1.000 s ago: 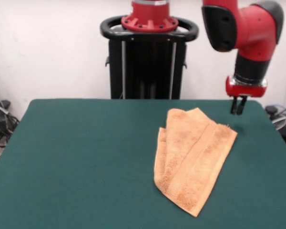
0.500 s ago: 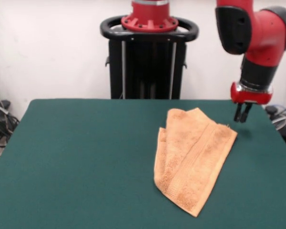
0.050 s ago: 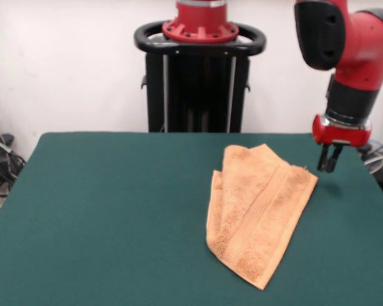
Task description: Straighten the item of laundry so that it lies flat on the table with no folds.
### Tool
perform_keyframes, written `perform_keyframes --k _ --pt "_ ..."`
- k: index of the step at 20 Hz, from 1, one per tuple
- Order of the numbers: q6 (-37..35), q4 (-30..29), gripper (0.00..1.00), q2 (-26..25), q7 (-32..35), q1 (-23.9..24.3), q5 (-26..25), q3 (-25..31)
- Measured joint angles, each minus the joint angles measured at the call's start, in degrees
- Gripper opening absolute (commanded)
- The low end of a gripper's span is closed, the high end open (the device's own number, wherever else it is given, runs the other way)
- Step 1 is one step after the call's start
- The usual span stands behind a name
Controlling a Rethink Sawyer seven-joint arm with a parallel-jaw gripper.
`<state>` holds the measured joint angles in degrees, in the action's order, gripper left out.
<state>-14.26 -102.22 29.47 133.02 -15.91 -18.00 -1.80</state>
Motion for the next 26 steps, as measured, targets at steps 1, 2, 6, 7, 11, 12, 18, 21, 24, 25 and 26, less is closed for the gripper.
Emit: perform_keyframes --k 1,2,6,7,11,12,18,21,24,25,26 --pt "0.0 0.2 0.0 0.0 0.0 -0.1 0.0 -0.2" --pt "0.0 0.4 0.0 -0.1 0.0 0.0 0.0 -0.2" --pt "0.0 1.1 0.0 -0.8 0.0 0.7 0.0 -0.3" --pt "0.0 1.2 0.0 -1.0 0.0 1.0 0.0 -0.3" --pt "0.0 1.4 0.0 -2.5 0.0 3.3 0.0 -0.3" --pt "0.0 1.4 0.0 -2.8 0.0 3.8 0.0 -0.3" --pt "0.4 1.5 0.0 -5.0 0.0 6.9 0.0 0.1" --pt "0.8 1.5 0.0 -5.3 0.0 7.5 0.0 0.3" --pt "0.8 1.5 0.0 -5.3 0.0 7.5 0.0 0.4" --pt "0.8 1.5 0.0 -5.3 0.0 7.5 0.0 0.4" --pt "0.8 1.5 0.0 -5.3 0.0 7.5 0.0 0.4"
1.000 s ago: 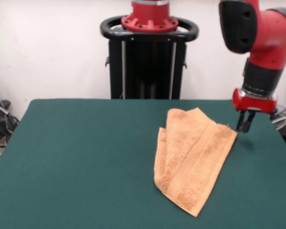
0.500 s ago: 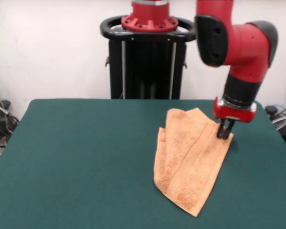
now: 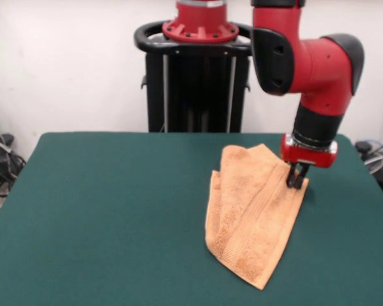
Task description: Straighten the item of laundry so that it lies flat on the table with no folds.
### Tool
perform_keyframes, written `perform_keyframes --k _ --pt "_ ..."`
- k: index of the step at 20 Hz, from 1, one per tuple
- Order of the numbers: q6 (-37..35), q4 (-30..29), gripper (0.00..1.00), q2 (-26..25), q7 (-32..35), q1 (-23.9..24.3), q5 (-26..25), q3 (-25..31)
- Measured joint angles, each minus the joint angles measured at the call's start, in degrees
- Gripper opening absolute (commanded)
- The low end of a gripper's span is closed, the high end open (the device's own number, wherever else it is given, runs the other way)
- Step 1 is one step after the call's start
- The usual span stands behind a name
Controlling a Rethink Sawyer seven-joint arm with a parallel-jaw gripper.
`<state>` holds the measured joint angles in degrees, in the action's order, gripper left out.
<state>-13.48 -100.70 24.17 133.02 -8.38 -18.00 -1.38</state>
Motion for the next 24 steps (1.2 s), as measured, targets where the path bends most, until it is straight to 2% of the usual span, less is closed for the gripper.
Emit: perform_keyframes --k 11,24 --pt "-0.1 -1.0 0.0 0.3 0.0 3.8 0.3 3.0" --pt "-1.0 -0.6 0.0 0.0 0.0 2.8 3.5 2.1"
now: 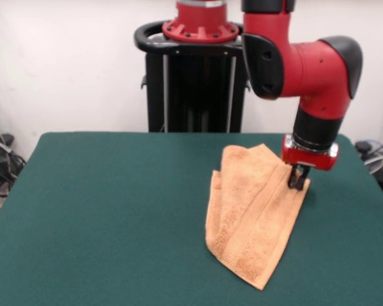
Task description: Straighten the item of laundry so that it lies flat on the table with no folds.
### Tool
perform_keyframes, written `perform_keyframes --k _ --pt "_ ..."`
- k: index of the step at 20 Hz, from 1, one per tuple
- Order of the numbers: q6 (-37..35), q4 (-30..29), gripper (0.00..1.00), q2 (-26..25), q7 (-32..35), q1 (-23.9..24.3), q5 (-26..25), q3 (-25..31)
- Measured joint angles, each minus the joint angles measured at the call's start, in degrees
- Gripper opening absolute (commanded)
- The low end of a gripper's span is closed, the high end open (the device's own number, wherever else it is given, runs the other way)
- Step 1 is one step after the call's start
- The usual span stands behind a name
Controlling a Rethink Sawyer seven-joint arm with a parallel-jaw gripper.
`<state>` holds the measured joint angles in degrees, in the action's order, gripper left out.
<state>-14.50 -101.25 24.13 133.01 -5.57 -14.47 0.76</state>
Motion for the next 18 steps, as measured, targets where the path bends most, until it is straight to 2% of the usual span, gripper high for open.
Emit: perform_keyframes --k 7,18 --pt "-0.6 0.1 0.0 -0.3 0.0 -0.5 3.5 -0.7" --pt "-0.6 0.6 0.0 -1.2 0.0 -4.4 9.6 -4.3"
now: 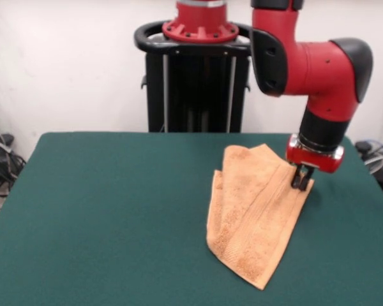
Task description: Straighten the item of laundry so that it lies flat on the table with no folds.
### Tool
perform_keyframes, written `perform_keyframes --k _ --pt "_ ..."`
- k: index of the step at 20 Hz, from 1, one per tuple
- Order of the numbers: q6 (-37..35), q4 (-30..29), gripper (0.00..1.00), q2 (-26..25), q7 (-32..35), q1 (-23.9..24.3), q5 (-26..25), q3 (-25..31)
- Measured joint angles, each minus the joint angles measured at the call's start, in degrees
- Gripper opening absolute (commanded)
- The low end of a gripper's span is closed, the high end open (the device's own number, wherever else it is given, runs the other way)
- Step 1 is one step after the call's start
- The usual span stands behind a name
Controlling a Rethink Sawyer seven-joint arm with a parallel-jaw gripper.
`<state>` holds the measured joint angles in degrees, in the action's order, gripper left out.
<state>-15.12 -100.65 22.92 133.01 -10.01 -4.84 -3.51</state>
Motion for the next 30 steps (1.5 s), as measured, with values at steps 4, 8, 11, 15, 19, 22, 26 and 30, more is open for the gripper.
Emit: perform_keyframes --k 4,8,11,15,19,22,26,30 --pt "0.0 0.2 0.0 -0.3 0.0 -1.2 1.4 -1.1" --pt "0.0 0.6 0.0 -0.7 0.0 -2.8 3.0 -2.5" --pt "0.0 0.9 0.0 -1.0 0.0 -3.9 3.7 -3.5" --pt "0.0 1.3 0.0 -1.5 0.0 -5.3 4.7 -4.7" --pt "0.0 1.4 0.0 -1.5 0.0 -5.6 4.7 -5.0" --pt "0.1 1.3 0.0 -1.5 0.0 -5.4 4.7 -4.8" --pt "-0.1 1.0 0.0 -1.1 0.0 -3.4 3.5 -3.1" --pt "-0.8 -0.3 0.0 0.2 0.0 3.7 -1.5 3.2"
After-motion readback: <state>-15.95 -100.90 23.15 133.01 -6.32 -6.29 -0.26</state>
